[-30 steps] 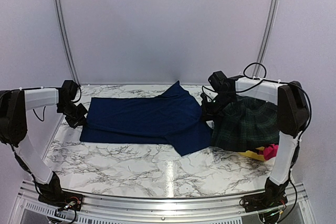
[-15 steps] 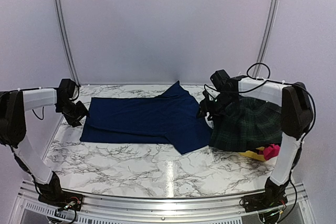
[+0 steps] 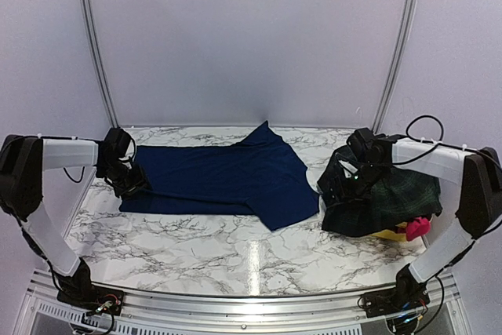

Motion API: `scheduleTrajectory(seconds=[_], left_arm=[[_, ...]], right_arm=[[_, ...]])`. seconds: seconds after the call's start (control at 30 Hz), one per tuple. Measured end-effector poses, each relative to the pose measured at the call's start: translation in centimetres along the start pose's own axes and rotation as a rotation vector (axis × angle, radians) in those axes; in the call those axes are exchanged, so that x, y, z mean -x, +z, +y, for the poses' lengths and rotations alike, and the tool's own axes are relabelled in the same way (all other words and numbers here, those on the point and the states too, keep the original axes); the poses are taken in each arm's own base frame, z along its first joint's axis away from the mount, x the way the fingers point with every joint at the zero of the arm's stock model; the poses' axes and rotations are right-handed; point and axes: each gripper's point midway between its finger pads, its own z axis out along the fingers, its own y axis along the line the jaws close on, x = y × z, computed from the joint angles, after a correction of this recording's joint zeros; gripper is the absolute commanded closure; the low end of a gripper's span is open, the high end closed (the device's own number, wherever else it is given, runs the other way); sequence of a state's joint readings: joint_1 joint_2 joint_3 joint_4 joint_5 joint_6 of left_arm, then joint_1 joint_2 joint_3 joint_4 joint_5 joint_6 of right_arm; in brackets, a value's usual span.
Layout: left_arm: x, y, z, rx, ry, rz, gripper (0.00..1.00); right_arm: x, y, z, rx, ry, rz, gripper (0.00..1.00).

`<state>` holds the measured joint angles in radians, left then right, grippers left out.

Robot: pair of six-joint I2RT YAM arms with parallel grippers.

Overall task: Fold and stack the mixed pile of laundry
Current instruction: Fold the flattened T-shirt at the center of the board, then adjust the 1/3-folded T-shirt at the center of the board.

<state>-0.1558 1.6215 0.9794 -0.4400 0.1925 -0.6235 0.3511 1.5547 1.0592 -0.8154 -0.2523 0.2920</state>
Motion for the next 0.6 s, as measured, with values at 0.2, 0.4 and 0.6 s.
scheduleTrajectory(seconds=[0.2,0.4,0.6], left_arm=[[-0.8,2.5,1.9,0.059,-0.016,0.045,0.46],[0.3,2.4,3.0,0.063,-0.052,0.019,0.48],[1.4,1.3,6.4,0.116,-0.127,-0.031,0.48]], right_arm=[[-1.8,-2.4,-4.1,-0.057,0.075,-0.012,0.37],[-1.5,-3.6,-5.8,-0.087,0.090,-0.024,0.37],[1.4,-5.4,-1.1,-0.002,-0.028,-0.112,0.39]])
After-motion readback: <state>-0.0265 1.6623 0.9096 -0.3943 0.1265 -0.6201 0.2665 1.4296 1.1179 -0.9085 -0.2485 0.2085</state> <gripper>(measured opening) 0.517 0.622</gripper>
